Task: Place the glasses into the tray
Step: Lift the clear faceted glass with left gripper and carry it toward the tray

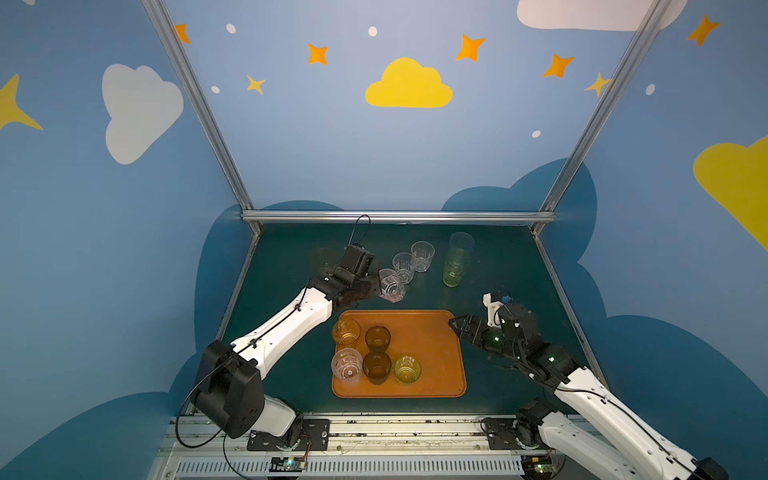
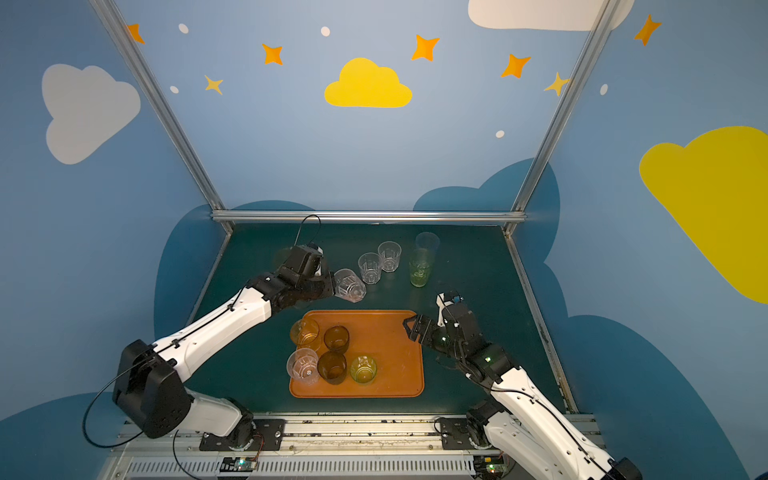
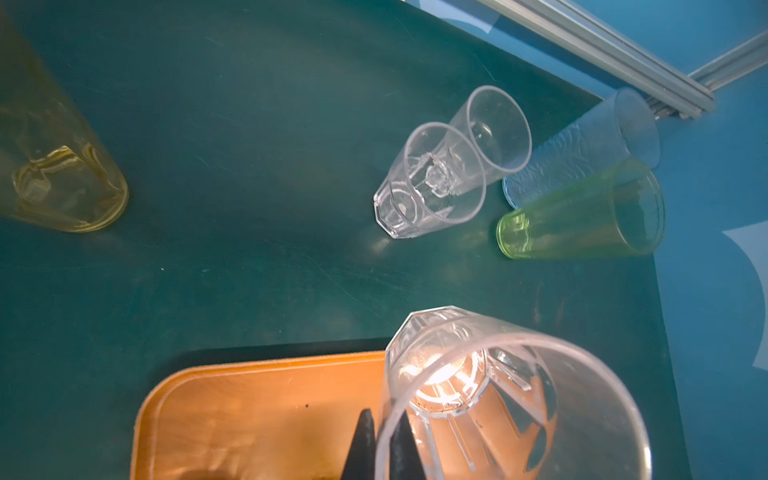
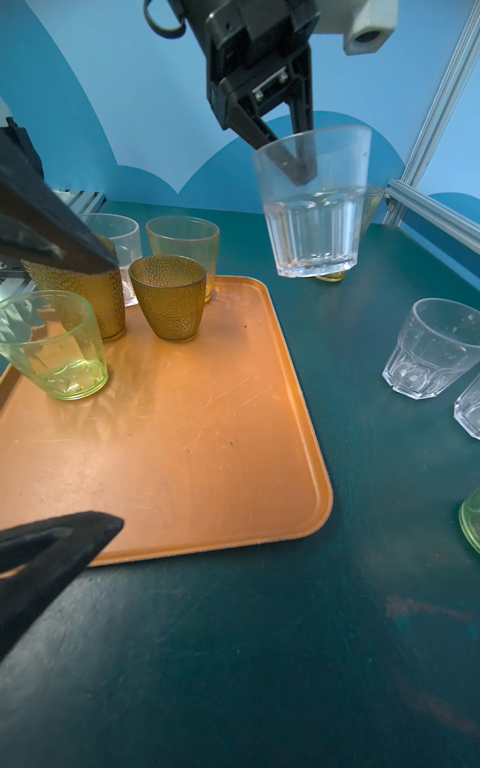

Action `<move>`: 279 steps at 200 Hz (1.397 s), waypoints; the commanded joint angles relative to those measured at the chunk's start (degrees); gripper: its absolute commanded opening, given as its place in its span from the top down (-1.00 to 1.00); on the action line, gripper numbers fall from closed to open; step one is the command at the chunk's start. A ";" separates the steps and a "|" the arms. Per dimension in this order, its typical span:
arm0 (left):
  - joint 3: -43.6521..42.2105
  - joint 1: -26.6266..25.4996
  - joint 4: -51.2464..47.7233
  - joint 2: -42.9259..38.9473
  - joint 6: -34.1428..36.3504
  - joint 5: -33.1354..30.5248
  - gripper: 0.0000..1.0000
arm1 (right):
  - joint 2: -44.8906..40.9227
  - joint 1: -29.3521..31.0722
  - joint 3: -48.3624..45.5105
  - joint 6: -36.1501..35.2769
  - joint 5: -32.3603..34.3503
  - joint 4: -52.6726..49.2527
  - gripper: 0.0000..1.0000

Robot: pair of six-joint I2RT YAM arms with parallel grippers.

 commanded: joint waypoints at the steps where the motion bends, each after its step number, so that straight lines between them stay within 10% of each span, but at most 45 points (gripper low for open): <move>1: 0.17 -1.66 -0.28 -2.50 0.93 0.49 0.93 | -1.13 -0.71 -0.53 -1.19 -1.01 2.01 -0.77; 279: -2.59 -16.11 -7.31 -2.24 2.70 -5.29 0.92 | -2.73 -8.21 -3.18 0.99 -11.88 10.36 -0.77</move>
